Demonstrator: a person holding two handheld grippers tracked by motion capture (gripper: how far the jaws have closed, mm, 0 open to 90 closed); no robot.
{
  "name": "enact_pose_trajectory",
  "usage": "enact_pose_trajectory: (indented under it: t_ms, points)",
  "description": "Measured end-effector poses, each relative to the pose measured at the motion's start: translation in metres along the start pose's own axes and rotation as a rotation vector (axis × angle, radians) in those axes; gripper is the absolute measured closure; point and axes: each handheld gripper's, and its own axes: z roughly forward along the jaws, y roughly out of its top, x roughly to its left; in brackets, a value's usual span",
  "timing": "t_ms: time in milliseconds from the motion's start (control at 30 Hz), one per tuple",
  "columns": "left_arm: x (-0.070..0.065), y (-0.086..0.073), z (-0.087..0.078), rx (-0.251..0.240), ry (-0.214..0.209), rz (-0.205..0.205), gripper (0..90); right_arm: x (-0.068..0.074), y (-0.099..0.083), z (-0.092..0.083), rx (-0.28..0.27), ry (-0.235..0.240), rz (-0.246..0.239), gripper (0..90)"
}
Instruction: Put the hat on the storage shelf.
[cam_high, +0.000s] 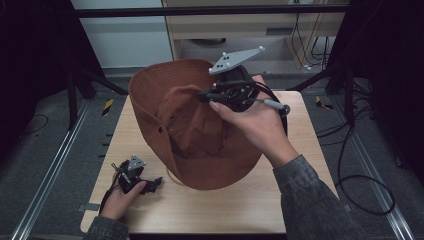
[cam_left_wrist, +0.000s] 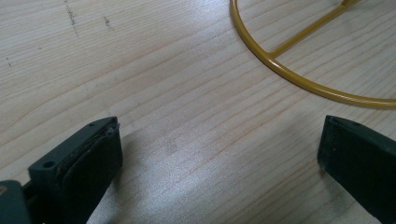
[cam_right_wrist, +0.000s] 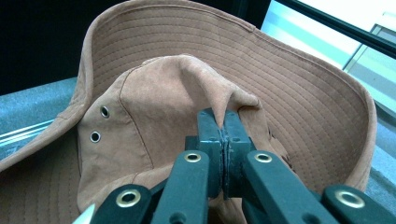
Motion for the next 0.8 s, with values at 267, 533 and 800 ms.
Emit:
enact_pose_trajectory:
  t_ms: [267, 533, 800]
  points:
    - [0.000, 0.000, 0.000, 0.000, 0.000, 0.000, 0.0, 0.001, 0.003, 0.010, 0.000, 0.010, 0.003, 89.2]
    - [0.000, 0.000, 0.000, 0.000, 0.000, 0.000, 0.0, 0.001, 0.005, 0.016, 0.009, 0.011, 0.004, 89.2]
    - [0.000, 0.000, 0.000, 0.000, 0.000, 0.000, 0.0, 0.003, 0.008, 0.021, 0.011, 0.014, 0.004, 89.1]
